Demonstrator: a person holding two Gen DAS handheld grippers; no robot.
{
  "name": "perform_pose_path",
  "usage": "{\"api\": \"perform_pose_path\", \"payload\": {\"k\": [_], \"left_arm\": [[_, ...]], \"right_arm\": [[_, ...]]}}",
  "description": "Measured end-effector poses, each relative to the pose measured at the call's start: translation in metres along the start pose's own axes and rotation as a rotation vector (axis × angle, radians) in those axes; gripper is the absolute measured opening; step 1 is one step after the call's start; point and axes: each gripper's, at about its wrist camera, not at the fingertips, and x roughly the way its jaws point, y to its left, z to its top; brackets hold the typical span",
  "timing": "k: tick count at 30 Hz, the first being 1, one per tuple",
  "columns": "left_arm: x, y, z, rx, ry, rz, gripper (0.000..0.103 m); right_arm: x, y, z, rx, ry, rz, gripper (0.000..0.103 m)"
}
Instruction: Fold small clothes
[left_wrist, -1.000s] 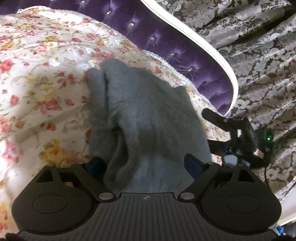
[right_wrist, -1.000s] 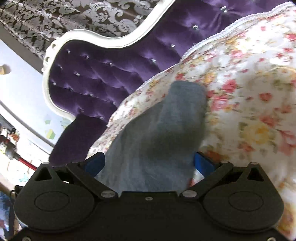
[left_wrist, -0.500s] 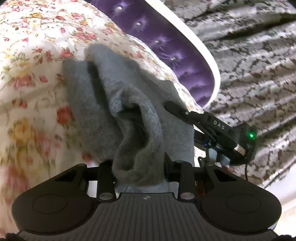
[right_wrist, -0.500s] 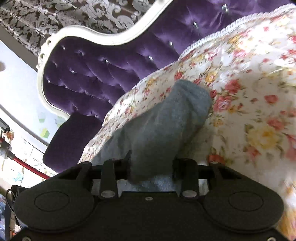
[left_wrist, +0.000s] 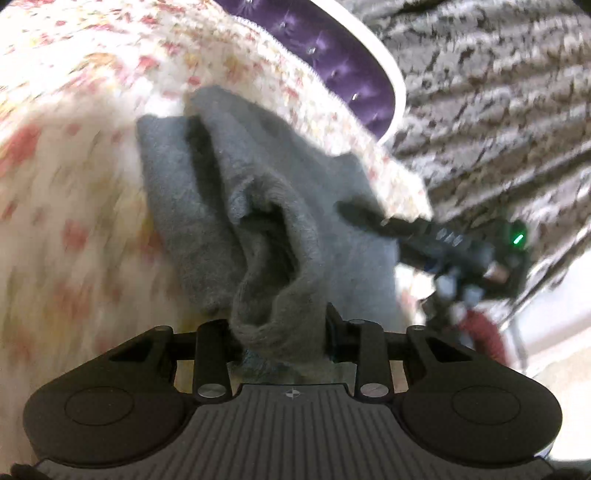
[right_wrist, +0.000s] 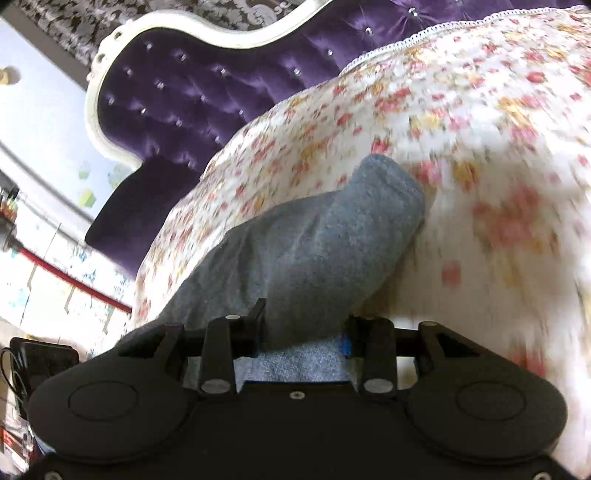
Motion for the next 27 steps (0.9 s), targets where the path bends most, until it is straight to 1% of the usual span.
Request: {"api": "perform_pose_path", "payload": {"k": [1, 3, 4, 5, 8, 10, 12, 14, 16, 18, 21, 22, 24, 25, 27], "left_arm": [[-0.002, -0.002, -0.007, 0.017, 0.000, 0.036, 0.039], [-0.013, -0.006, -0.020, 0.049, -0.025, 0.086, 0.046], [-0.020, -0.009, -0.023, 0.059, -0.039, 0.120, 0.054], [-0.027, -0.012, -0.025, 0.073, -0.061, 0.152, 0.059], [-0.049, -0.027, -0.028, 0.137, -0.175, 0.233, 0.065], [-0.059, -0.035, -0.025, 0.166, -0.248, 0.253, 0.066], [-0.060, -0.036, -0.021, 0.170, -0.291, 0.249, 0.067], [-0.057, -0.034, -0.017, 0.154, -0.302, 0.231, 0.067], [-0.050, -0.030, -0.017, 0.139, -0.322, 0.196, 0.067], [-0.037, -0.026, -0.012, 0.118, -0.299, 0.181, 0.066], [-0.031, -0.021, -0.020, 0.084, -0.265, 0.072, 0.065], [-0.030, -0.022, -0.022, 0.084, -0.256, 0.067, 0.066], [-0.028, -0.022, -0.024, 0.103, -0.256, 0.098, 0.066], [-0.029, -0.021, -0.025, 0.104, -0.260, 0.101, 0.066], [-0.031, -0.015, -0.026, 0.086, -0.261, 0.068, 0.065]], "right_arm": [[-0.005, 0.003, -0.007, -0.016, 0.003, -0.006, 0.052], [-0.013, 0.012, -0.019, -0.053, -0.005, -0.042, 0.061], [-0.018, 0.015, -0.024, -0.068, -0.018, -0.061, 0.069], [-0.021, 0.018, -0.028, -0.079, -0.032, -0.077, 0.073], [-0.038, 0.024, -0.037, -0.087, -0.097, -0.099, 0.074], [-0.048, 0.028, -0.042, -0.092, -0.140, -0.103, 0.074], [-0.055, 0.034, -0.045, -0.106, -0.182, -0.115, 0.074], [-0.063, 0.042, -0.049, -0.130, -0.212, -0.118, 0.074], [-0.067, 0.049, -0.053, -0.160, -0.226, -0.119, 0.074], [-0.067, 0.054, -0.057, -0.185, -0.220, -0.128, 0.075], [-0.067, 0.055, -0.061, -0.194, -0.206, -0.130, 0.075], [-0.068, 0.055, -0.063, -0.192, -0.205, -0.129, 0.075], [-0.071, 0.057, -0.067, -0.204, -0.208, -0.113, 0.075], [-0.074, 0.060, -0.071, -0.223, -0.204, -0.109, 0.075], [-0.075, 0.067, -0.078, -0.285, -0.181, -0.126, 0.075]]}}
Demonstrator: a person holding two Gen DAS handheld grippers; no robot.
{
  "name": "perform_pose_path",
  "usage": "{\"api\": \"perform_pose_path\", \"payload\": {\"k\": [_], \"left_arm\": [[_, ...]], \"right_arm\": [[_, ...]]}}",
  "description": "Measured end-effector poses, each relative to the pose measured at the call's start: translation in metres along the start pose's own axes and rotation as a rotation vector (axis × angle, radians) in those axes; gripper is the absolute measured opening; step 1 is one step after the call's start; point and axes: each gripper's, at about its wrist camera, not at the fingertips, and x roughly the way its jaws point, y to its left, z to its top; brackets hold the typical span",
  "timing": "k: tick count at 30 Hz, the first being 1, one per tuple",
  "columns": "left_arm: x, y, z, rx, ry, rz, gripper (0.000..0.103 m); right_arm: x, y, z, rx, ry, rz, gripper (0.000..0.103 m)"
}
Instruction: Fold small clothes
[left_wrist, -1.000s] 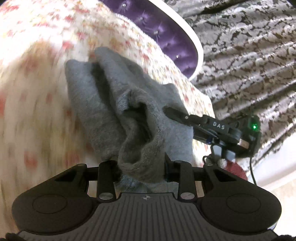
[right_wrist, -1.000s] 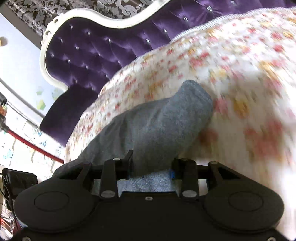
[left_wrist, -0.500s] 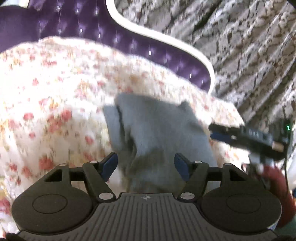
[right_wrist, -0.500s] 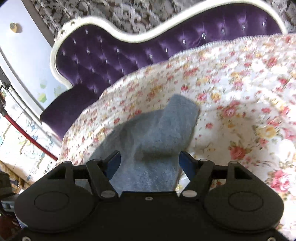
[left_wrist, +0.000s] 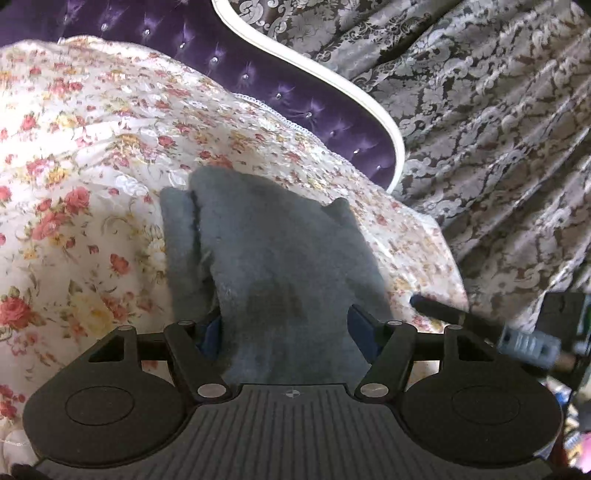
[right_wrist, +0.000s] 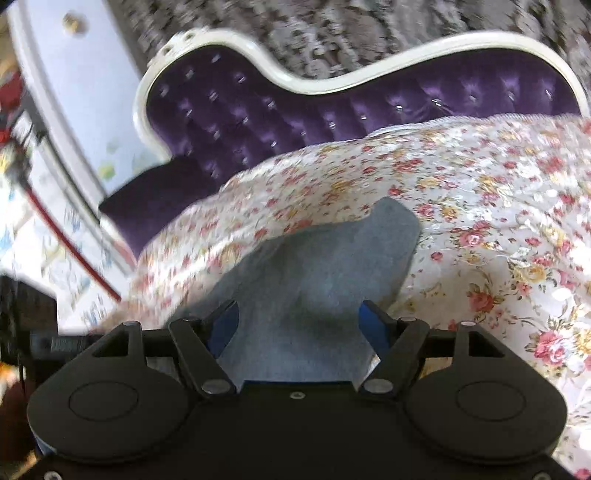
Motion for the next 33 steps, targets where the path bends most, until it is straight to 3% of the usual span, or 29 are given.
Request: {"api": "perform_pose_path", "payload": {"k": [2, 3, 9, 18, 22, 24, 27, 28, 30, 32, 33], "left_arm": [[0.001, 0.005, -0.001, -0.013, 0.016, -0.052, 0.048], [0.003, 0.006, -0.001, -0.007, 0.041, -0.072, 0.044], [0.011, 0.009, -0.012, 0.010, 0.165, -0.124, 0.044], [0.010, 0.019, -0.015, -0.023, 0.174, -0.102, 0.044], [0.011, 0.022, -0.017, -0.025, 0.189, -0.088, 0.044], [0.009, 0.023, -0.018, -0.023, 0.192, -0.078, 0.045], [-0.002, 0.018, -0.015, 0.002, 0.175, -0.041, 0.046], [-0.009, 0.015, -0.014, 0.021, 0.159, -0.027, 0.048], [-0.025, 0.007, -0.008, 0.063, 0.096, 0.017, 0.063], [-0.037, -0.002, -0.002, 0.117, 0.005, 0.078, 0.086], [-0.040, -0.007, 0.001, 0.150, -0.038, 0.114, 0.089]], "right_arm": [[-0.002, 0.011, -0.007, -0.079, 0.033, -0.017, 0.076], [-0.003, 0.016, -0.011, -0.115, 0.048, -0.024, 0.076], [-0.007, 0.030, -0.017, -0.208, 0.066, -0.064, 0.076], [0.033, 0.009, 0.023, -0.106, -0.016, 0.029, 0.078], [0.080, -0.022, 0.031, -0.016, 0.054, 0.017, 0.078], [0.105, -0.042, 0.028, 0.038, 0.113, -0.042, 0.080], [0.105, -0.060, 0.027, 0.116, 0.082, -0.021, 0.079], [0.101, -0.063, 0.028, 0.142, 0.071, -0.012, 0.079], [0.087, -0.064, 0.030, 0.162, 0.037, -0.022, 0.080], [0.072, -0.061, 0.032, 0.155, 0.006, -0.034, 0.082], [0.065, -0.058, 0.032, 0.148, -0.007, -0.039, 0.085]]}}
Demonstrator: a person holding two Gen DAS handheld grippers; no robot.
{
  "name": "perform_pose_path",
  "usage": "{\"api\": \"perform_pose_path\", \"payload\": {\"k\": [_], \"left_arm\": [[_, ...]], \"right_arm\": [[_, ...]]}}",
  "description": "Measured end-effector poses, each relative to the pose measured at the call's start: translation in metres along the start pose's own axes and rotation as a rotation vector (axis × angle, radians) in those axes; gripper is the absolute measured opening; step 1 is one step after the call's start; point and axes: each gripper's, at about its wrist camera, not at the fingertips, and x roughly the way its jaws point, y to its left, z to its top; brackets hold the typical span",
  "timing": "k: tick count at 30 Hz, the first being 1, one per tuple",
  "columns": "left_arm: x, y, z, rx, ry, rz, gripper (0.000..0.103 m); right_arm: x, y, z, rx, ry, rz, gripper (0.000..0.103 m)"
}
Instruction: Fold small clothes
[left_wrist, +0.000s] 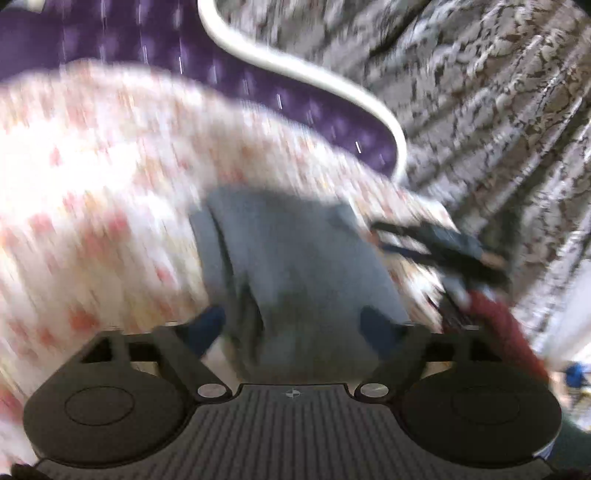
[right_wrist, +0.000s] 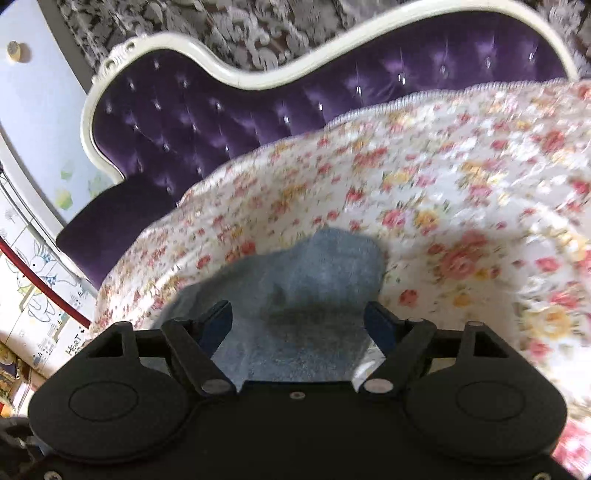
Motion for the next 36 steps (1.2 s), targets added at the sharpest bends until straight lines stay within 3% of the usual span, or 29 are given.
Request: {"api": "perform_pose_path", "payload": {"k": [2, 3, 7, 11, 14, 18, 22, 25, 29, 32, 36], "left_arm": [[0.006, -0.009, 0.007, 0.071, -0.057, 0.102, 0.094], [0.015, -0.013, 0.010, 0.099, -0.060, 0.149, 0.094], [0.059, -0.020, 0.013, 0.151, -0.023, 0.231, 0.094], [0.088, -0.009, 0.003, 0.190, 0.051, 0.350, 0.096], [0.091, 0.004, -0.006, 0.148, 0.068, 0.348, 0.103], [0.084, 0.009, -0.008, 0.100, 0.063, 0.330, 0.103], [0.083, 0.009, -0.010, 0.091, 0.060, 0.329, 0.103], [0.084, 0.010, -0.010, 0.071, 0.057, 0.327, 0.103], [0.083, 0.011, -0.011, 0.061, 0.056, 0.326, 0.103], [0.082, 0.011, -0.010, 0.061, 0.051, 0.325, 0.103], [0.069, 0.001, -0.008, 0.092, 0.001, 0.359, 0.102]], "right_arm": [[-0.010, 0.007, -0.001, -0.026, -0.021, -0.023, 0.095], [-0.015, 0.014, -0.004, -0.047, -0.027, -0.045, 0.095], [-0.009, 0.030, -0.008, -0.125, 0.005, -0.118, 0.103], [0.005, 0.037, -0.024, -0.202, 0.066, -0.192, 0.103], [0.011, 0.034, -0.038, -0.231, 0.110, -0.228, 0.102], [0.005, 0.029, -0.041, -0.185, 0.106, -0.215, 0.102], [-0.004, 0.031, -0.024, -0.156, 0.033, -0.198, 0.102], [0.008, 0.024, -0.005, -0.183, 0.025, -0.269, 0.102], [0.047, -0.008, 0.015, -0.181, 0.078, -0.402, 0.102], [0.050, -0.020, 0.028, -0.172, 0.045, -0.465, 0.102], [0.016, -0.013, 0.036, -0.151, -0.070, -0.447, 0.102]]}}
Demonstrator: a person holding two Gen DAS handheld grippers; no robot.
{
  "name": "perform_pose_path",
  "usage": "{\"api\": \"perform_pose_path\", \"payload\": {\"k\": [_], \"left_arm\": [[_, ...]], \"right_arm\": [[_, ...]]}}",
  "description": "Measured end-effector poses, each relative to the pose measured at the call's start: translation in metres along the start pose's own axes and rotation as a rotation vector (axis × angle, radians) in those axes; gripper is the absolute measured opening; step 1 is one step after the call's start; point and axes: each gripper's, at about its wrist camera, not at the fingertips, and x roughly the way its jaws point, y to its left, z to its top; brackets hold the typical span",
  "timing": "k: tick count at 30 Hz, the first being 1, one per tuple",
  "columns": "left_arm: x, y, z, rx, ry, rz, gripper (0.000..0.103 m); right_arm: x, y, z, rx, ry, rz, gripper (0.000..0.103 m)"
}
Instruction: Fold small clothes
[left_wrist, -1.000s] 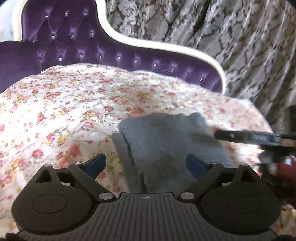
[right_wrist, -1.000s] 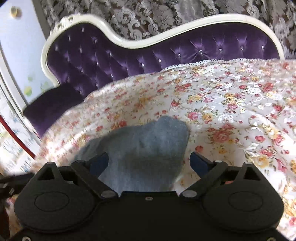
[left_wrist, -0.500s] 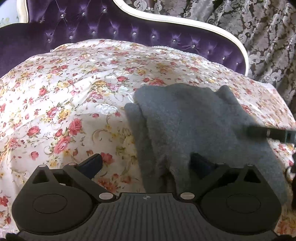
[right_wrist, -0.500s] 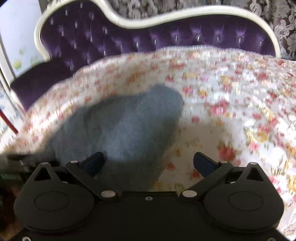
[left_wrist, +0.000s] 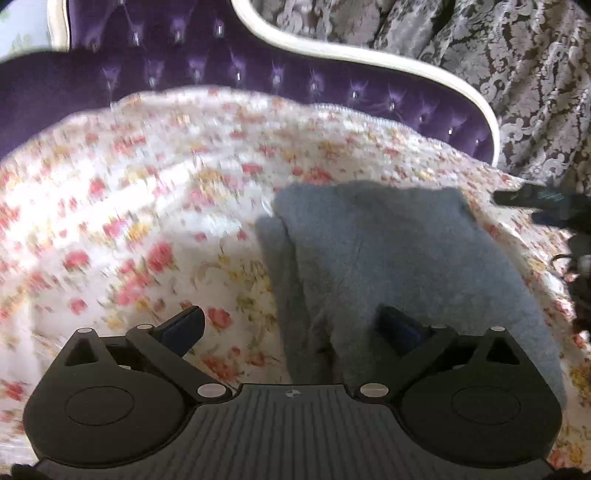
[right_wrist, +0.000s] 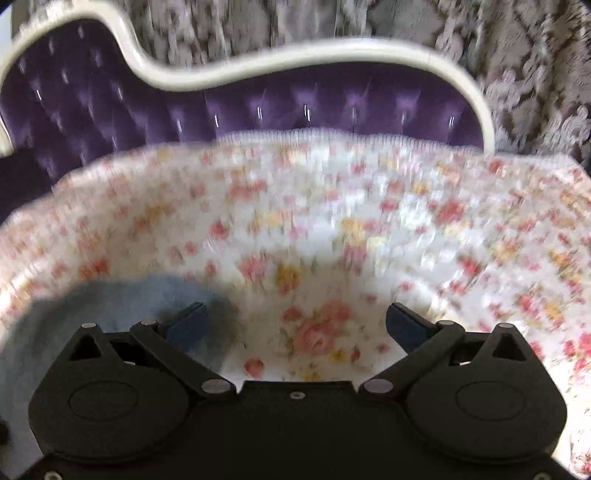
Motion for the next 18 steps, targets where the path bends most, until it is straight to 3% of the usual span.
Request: {"api": "perform_pose_path", "payload": {"k": [3, 6, 11, 14, 18], "left_arm": [[-0.021, -0.010, 0.004, 0.052, -0.055, 0.042, 0.102], [-0.039, -0.021, 0.009, 0.075, -0.083, 0.020, 0.103], [-0.059, -0.037, 0.004, 0.074, -0.136, -0.021, 0.103], [-0.066, -0.041, -0.003, 0.045, -0.144, -0.044, 0.103], [-0.071, -0.039, -0.010, -0.016, -0.082, -0.089, 0.102]], "right_arm": [[-0.045, 0.004, 0.001, 0.000, -0.111, 0.060, 0.102], [-0.077, 0.019, -0.001, -0.020, -0.151, 0.115, 0.102], [-0.113, 0.038, -0.024, -0.022, -0.114, 0.229, 0.102], [-0.128, 0.047, -0.043, -0.016, -0.102, 0.230, 0.102], [-0.143, 0.048, -0.060, -0.007, -0.072, 0.210, 0.102]]}}
